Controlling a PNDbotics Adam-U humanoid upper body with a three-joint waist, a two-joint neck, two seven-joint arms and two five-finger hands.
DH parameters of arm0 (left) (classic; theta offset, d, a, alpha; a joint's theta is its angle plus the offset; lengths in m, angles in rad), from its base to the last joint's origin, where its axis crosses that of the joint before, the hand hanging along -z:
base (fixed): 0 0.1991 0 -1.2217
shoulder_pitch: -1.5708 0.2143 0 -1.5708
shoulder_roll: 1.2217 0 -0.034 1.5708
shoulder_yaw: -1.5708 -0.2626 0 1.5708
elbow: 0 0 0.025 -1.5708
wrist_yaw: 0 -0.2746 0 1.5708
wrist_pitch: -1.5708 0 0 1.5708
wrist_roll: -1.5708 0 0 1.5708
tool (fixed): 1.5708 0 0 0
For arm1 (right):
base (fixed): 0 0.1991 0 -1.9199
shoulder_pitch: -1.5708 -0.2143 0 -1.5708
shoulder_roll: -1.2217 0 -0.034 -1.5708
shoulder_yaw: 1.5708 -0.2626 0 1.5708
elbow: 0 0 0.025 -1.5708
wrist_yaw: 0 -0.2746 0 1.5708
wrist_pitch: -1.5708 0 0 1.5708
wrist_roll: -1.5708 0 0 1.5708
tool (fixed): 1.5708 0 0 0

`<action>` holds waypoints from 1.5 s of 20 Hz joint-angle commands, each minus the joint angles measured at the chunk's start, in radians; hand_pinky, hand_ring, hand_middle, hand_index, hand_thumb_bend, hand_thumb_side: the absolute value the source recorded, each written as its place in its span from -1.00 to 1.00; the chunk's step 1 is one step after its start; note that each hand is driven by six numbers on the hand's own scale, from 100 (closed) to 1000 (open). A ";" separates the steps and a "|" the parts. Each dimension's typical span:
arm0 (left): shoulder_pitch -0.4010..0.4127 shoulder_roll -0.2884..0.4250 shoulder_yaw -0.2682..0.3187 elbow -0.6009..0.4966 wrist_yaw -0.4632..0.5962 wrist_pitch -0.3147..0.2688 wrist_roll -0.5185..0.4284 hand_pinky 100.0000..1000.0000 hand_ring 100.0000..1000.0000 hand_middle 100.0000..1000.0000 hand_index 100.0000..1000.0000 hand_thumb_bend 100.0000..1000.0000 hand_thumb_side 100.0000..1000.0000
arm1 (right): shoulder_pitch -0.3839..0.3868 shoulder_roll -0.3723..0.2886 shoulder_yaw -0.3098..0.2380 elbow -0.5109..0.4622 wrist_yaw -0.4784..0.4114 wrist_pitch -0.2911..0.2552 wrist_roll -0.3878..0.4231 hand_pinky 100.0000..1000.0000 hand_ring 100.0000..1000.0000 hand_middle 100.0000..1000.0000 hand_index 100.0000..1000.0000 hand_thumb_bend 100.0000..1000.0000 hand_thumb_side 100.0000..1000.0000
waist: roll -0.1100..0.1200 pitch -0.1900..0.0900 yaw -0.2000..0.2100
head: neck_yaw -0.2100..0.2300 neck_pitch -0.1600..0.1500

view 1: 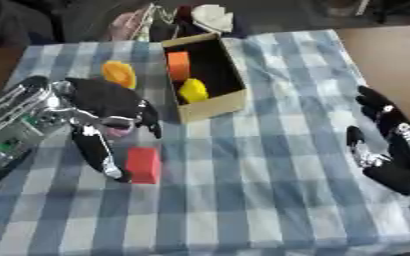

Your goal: Pick up objects on the table and place them in the box.

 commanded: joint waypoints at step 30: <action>-0.083 0.022 0.065 -0.005 -0.041 0.079 0.148 0.08 -0.19 -0.18 0.17 -0.30 -0.84 | -0.003 -0.015 -0.005 -0.015 0.000 -0.002 0.001 1.00 1.00 1.00 1.00 -1.00 -0.27 | 0.006 -0.023 0.002 | -0.006 -0.003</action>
